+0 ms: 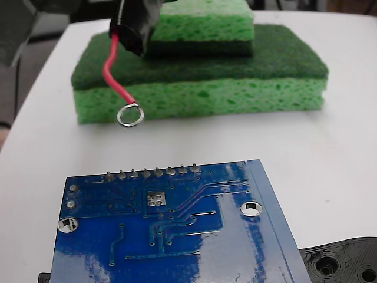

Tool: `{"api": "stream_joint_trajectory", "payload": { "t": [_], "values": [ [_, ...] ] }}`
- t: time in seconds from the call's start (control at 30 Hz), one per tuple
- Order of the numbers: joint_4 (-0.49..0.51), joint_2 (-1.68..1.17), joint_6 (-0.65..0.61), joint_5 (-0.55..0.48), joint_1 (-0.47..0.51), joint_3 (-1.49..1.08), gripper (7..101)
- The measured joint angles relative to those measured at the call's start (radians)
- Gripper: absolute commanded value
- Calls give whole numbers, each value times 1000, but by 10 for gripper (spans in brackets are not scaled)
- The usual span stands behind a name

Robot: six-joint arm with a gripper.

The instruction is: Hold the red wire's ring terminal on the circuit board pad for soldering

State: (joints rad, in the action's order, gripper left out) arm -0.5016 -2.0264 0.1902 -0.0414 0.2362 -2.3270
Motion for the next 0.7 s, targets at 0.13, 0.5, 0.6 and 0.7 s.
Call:
{"api": "stream_joint_trajectory", "payload": {
  "t": [0.13,0.5,0.6,0.7],
  "values": [
    [-14,26,9,9,-23,23,1003],
    [-3,31,8,3,0,3,1003],
    [-3,37,6,3,6,3,1003],
    [-2,40,5,3,12,3,1003]
  ]
}}
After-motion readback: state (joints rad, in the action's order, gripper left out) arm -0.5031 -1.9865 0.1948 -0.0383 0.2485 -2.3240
